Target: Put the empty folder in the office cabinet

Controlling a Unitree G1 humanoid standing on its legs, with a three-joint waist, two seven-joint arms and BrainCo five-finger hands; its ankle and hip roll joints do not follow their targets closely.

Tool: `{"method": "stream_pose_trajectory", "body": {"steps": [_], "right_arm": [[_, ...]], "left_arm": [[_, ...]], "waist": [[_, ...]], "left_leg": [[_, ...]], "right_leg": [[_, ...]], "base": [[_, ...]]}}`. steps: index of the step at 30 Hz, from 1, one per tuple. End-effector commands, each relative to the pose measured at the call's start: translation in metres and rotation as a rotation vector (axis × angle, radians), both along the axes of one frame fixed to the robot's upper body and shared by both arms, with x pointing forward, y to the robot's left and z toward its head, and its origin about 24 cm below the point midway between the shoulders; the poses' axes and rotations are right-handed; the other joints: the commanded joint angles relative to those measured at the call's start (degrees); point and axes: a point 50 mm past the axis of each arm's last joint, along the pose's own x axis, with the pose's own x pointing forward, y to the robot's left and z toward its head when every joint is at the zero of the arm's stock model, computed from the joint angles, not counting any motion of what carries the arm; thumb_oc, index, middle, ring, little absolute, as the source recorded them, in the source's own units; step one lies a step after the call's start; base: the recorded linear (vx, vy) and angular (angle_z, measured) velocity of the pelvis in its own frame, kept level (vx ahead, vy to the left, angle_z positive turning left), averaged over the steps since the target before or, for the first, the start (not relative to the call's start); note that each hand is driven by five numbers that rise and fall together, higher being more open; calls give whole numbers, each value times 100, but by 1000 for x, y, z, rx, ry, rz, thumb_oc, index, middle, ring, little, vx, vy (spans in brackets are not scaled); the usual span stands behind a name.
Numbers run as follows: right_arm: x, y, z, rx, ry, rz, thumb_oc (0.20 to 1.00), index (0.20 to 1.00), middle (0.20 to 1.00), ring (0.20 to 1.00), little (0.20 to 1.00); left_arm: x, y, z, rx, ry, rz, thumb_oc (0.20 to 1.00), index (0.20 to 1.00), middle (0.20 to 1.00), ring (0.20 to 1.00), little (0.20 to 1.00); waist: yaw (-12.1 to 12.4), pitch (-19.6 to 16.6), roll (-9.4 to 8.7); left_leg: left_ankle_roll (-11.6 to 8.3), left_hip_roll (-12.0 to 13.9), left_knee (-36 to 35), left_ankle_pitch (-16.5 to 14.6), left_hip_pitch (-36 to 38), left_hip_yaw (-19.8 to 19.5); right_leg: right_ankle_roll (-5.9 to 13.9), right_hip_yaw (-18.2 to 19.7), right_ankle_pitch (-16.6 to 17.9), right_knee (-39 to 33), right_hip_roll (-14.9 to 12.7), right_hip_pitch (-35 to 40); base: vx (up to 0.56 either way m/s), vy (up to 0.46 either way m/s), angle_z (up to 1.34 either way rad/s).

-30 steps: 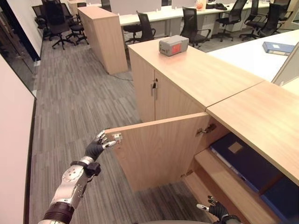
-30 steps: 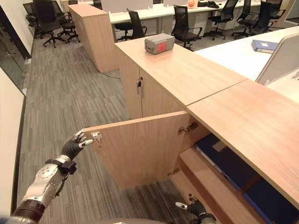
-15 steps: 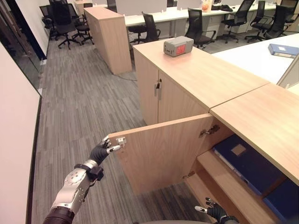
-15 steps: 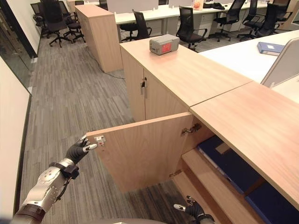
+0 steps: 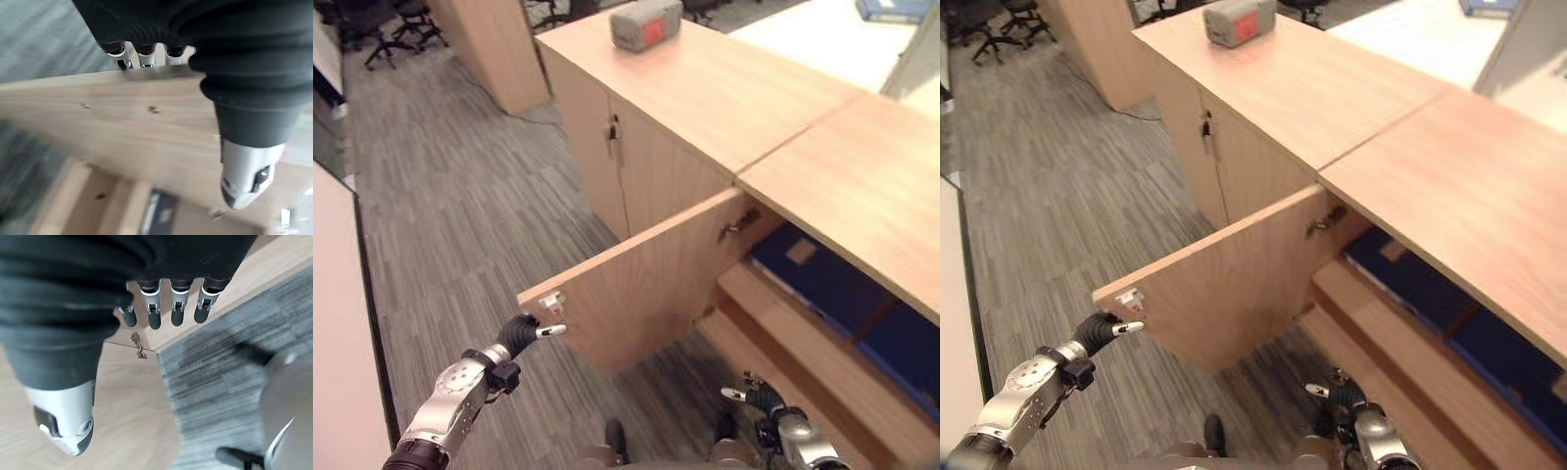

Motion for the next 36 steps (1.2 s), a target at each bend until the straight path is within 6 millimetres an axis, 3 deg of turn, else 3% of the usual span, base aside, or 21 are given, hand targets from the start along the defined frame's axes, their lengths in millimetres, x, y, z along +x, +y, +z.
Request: {"method": "stream_pose_trajectory", "body": {"steps": [1, 2, 3, 5, 8, 12, 19, 23, 25, 26, 28, 31, 36], "right_arm": [[13, 2, 8, -10, -60, 22, 1000, 1000, 1000, 1000, 1000], [15, 4, 8, -3, -62, 17, 1000, 1000, 1000, 1000, 1000], [19, 2, 10, -4, -70, 7, 1000, 1000, 1000, 1000, 1000], [27, 2, 13, -14, -85, 10, 1000, 1000, 1000, 1000, 1000], [28, -1, 15, -22, -94, 4, 1000, 1000, 1000, 1000, 1000], [34, -10, 24, -72, -118, 61, 1000, 1000, 1000, 1000, 1000], [31, -31, 25, -143, -90, 38, 1000, 1000, 1000, 1000, 1000], [35, -33, 28, -154, -98, 34, 1000, 1000, 1000, 1000, 1000], [40, -34, 30, -171, -101, 48, 1000, 1000, 1000, 1000, 1000], [42, -27, 27, -164, -84, 76, 1000, 1000, 1000, 1000, 1000], [43, -18, 22, -150, -65, 103, 1000, 1000, 1000, 1000, 1000], [30, -3, 13, -101, -33, 146, 1000, 1000, 1000, 1000, 1000], [13, 12, 6, -48, -16, 192, 1000, 1000, 1000, 1000, 1000]], "left_arm": [[-11, -27, 4, -87, -30, -124, 1000, 1000, 1000, 1000, 1000], [-16, -25, 1, -94, -16, -103, 1000, 1000, 1000, 1000, 1000], [-22, -21, -4, -100, 1, -68, 1000, 1000, 1000, 1000, 1000], [-27, -20, -7, -98, 11, -49, 1000, 1000, 1000, 1000, 1000], [-31, -22, -11, -119, 23, -24, 1000, 1000, 1000, 1000, 1000], [-37, -33, -18, -164, 41, -26, 1000, 1000, 1000, 1000, 1000], [-39, -54, -25, -234, 55, -39, 1000, 1000, 1000, 1000, 1000], [-35, -60, -26, -241, 47, -37, 1000, 1000, 1000, 1000, 1000], [-34, -61, -25, -239, 34, -33, 1000, 1000, 1000, 1000, 1000], [-35, -61, -25, -239, 31, -8, 1000, 1000, 1000, 1000, 1000], [-36, -60, -28, -235, 35, 11, 1000, 1000, 1000, 1000, 1000], [-35, -50, -23, -206, 10, 41, 1000, 1000, 1000, 1000, 1000], [-5, -45, -23, -115, -51, 132, 1000, 1000, 1000, 1000, 1000]], "waist": [[170, -280, 11], [265, -333, 0], [400, -424, 1], [506, -516, 48], [445, -556, 181], [162, -539, 535], [-155, -443, 980], [-112, -314, 1006], [77, -229, 929], [311, -154, 808], [465, -195, 769], [342, -357, 615], [66, -455, 370]], "left_leg": [[-89, 48, -193, -433, 123, 483], [-56, 35, -166, -418, 91, 657], [-40, 61, -137, -341, 12, 1072], [-101, 155, -129, -192, -110, 1444], [-295, 357, -52, 80, -203, 1593], [-587, 625, -165, 415, -125, 1691], [-953, 974, -305, 873, 74, 1773], [-960, 1026, -135, 920, -162, 1292], [-962, 825, -25, 719, -399, 223], [-866, 491, 19, 336, -462, -1054], [-763, 279, -52, 67, -411, -1823], [-745, 370, -345, 132, 74, -1411], [-704, 390, -438, 62, 360, -1338]], "right_leg": [[652, -520, -651, 967, -454, 632], [659, -723, -620, 984, -518, 751], [719, -1039, -477, 896, -617, 949], [738, -1254, -517, 495, -596, 1171], [657, -980, -772, -284, -270, 1364], [599, -659, -812, -1069, 66, 1572], [456, -75, -1086, -1215, 445, 1530], [359, 95, -1024, -1220, 542, 1350], [341, 302, -948, -1220, 514, 1128], [319, 693, -899, -1220, 537, 929], [297, 1032, -878, -1220, 655, 775], [265, 1220, -877, -1220, 830, 928], [240, 1291, -908, -1145, 890, 1068]], "base": [[-138, 31, -149], [-190, -11, -206], [-253, -42, -178], [-228, -105, -150], [-91, -200, -113], [-72, -154, -54], [-34, -139, -55], [-72, -73, -33], [-88, -132, -71], [23, -164, -75], [61, -124, -174], [179, -66, -108], [94, -4, -16]]}}
